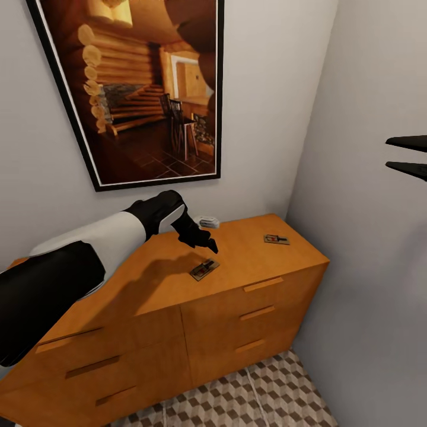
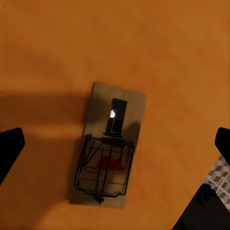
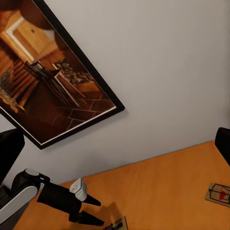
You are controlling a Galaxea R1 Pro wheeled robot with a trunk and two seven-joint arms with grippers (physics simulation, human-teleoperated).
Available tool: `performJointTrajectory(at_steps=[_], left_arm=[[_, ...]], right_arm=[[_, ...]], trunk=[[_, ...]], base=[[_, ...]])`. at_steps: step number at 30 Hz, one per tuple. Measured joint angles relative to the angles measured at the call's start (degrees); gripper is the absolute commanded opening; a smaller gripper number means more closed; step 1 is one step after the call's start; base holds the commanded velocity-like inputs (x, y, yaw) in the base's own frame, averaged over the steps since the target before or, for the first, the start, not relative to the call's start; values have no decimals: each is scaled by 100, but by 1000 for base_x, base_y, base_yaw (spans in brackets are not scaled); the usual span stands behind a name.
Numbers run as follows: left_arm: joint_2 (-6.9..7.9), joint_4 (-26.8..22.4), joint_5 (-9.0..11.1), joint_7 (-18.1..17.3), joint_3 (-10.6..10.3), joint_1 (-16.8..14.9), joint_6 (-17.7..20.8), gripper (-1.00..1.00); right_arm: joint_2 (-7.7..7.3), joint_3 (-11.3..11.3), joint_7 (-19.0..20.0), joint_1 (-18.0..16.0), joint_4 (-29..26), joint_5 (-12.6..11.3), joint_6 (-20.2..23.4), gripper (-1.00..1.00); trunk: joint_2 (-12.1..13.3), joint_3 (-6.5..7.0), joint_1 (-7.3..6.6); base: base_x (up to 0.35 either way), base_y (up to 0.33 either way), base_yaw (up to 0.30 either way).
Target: Take the four mousetraps from the cabinet in the bathroom and place them on the bathroom floor. Make sure all four end up on the same floor surface, and ensure that at least two of them are either under or directly next to the same bathroom sink.
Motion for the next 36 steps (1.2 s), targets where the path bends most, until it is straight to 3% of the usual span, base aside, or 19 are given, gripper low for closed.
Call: performJointTrajectory(at_steps=[21, 36], left_arm=[[-1, 19, -32, 82, -23, 163, -15, 100], [-55, -284, -9, 1109, -330, 337, 0, 100]], right_arm=[[9, 16, -2, 0, 0, 0, 1, 100], [11, 128, 0, 0, 0, 6, -1, 100]], trunk=[[0, 0, 0], [0, 0, 0]], base=[[0, 0, 0], [0, 0, 0]])
